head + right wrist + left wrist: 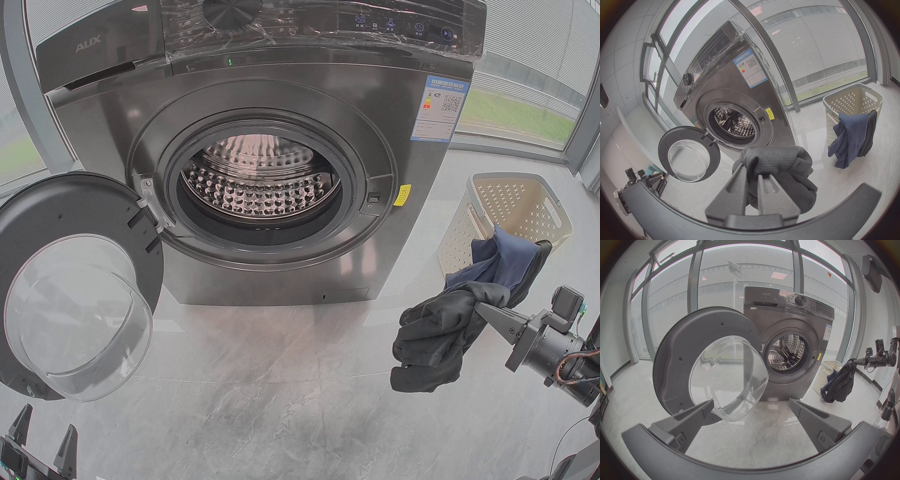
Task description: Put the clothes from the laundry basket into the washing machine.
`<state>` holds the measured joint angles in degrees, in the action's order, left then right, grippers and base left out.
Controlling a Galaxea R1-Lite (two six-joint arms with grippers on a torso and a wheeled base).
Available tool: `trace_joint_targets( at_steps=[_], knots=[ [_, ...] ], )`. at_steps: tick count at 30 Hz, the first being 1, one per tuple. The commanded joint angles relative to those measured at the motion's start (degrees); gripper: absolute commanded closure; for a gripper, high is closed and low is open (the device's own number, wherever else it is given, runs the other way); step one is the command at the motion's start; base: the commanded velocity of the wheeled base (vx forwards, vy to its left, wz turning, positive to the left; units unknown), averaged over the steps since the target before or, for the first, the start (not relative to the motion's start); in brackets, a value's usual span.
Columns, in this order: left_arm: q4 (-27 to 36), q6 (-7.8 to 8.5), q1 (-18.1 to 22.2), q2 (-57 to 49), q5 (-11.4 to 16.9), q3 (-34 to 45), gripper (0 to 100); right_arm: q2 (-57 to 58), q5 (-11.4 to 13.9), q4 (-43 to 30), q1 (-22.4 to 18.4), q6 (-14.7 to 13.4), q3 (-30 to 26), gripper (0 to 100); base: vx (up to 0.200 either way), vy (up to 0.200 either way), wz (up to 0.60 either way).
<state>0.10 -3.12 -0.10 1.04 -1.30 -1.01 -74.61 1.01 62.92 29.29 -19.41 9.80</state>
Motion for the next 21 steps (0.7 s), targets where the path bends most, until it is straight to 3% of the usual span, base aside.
trace_joint_targets(
  at_steps=[1, 8, 11, 21],
  knots=[
    [0.0, -0.04, 0.0, -0.5, 0.0, 0.9, 0, -0.1, 0.0, 0.0, 0.3, 0.2, 0.0, 100, 0.0, 0.2, 0.0],
    [0.0, -0.04, 0.0, -0.5, 0.0, 0.9, 0, 0.2, 0.0, 0.1, -0.9, 0.1, 0.0, 100, 0.0, 0.0, 0.0],
    [0.0, -0.04, 0.0, -0.5, 0.0, 0.9, 0, 0.1, 0.7, 0.2, -1.3, -0.1, 0.0, 100, 0.0, 0.0, 0.6],
    [0.0, -0.04, 0.0, -0.5, 0.0, 0.9, 0, -0.2, 1.0, 0.0, -1.2, 0.1, -0.7, 100, 0.0, 0.0, 0.0]
  ],
)
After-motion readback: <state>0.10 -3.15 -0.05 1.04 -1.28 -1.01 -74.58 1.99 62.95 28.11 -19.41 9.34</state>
